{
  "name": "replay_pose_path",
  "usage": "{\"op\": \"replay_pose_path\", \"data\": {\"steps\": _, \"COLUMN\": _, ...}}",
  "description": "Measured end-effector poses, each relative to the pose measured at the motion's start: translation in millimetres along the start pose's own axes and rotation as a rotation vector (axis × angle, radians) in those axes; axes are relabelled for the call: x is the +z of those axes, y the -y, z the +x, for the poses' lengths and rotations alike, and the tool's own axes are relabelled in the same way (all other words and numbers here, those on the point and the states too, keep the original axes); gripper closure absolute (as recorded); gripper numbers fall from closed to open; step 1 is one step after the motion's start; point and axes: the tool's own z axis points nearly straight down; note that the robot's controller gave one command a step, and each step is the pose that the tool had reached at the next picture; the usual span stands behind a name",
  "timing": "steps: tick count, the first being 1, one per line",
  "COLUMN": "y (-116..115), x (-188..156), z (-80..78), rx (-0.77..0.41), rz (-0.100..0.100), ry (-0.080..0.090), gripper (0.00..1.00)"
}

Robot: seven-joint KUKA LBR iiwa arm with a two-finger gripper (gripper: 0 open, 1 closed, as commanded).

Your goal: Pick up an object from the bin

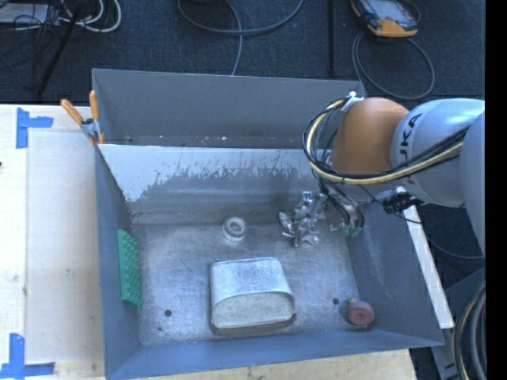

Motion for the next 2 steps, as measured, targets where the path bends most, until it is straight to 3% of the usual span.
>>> {"op": "replay_pose_path", "data": {"steps": 1, "y": -31.4, "x": -25.9, "z": 11.6, "rx": -0.405, "rz": -0.003, "ry": -0.012, "gripper": 1.00}}
{"op": "replay_pose_path", "data": {"steps": 2, "y": -25.8, "x": -180.1, "z": 19.8, "rx": -0.447, "rz": 0.000, "ry": -0.005, "gripper": 1.00}}
